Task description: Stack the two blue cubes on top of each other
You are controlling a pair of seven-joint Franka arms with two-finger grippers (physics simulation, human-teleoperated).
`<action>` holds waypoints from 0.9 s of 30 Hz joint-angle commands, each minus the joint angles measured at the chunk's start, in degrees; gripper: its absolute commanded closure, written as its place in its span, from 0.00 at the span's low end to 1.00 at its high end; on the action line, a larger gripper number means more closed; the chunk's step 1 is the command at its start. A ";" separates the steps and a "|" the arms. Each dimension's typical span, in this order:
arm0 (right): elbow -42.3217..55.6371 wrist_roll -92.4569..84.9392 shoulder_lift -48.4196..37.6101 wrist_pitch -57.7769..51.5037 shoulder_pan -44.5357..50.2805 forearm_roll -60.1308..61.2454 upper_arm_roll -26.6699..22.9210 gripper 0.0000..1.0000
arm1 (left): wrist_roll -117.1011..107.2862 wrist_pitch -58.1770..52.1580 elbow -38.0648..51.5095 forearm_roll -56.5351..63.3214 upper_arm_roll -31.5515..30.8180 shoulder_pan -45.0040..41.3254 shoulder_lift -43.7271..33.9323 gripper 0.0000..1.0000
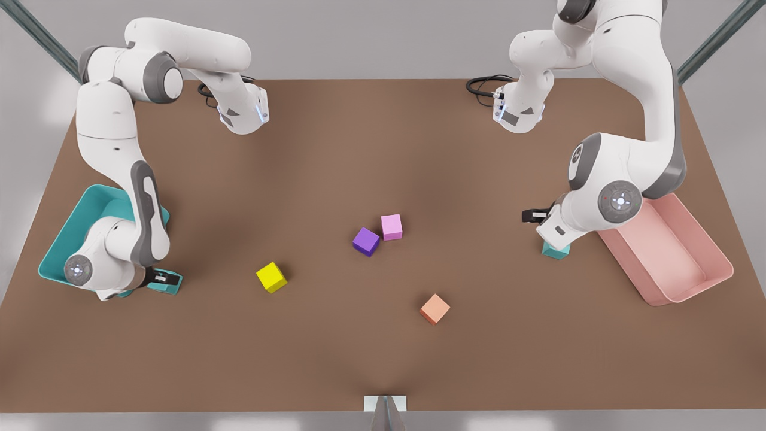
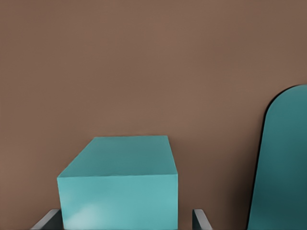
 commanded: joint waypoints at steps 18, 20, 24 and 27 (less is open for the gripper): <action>0.46 0.69 1.14 0.36 0.26 0.07 0.35 0.51 | -0.67 -0.86 0.20 0.71 -0.20 -1.00 -0.13 0.00; 1.08 3.50 -1.85 -3.59 3.51 0.16 0.44 0.51 | -0.67 -0.86 0.11 0.71 -0.20 -1.00 0.22 0.00; 5.82 23.18 -6.51 -11.33 19.06 1.13 1.31 0.50 | -0.75 -0.69 1.08 0.89 0.06 -0.65 2.94 0.00; 11.18 54.73 -4.75 -10.89 35.40 2.62 1.31 0.49 | 3.72 2.65 4.86 0.80 5.51 0.58 8.74 0.00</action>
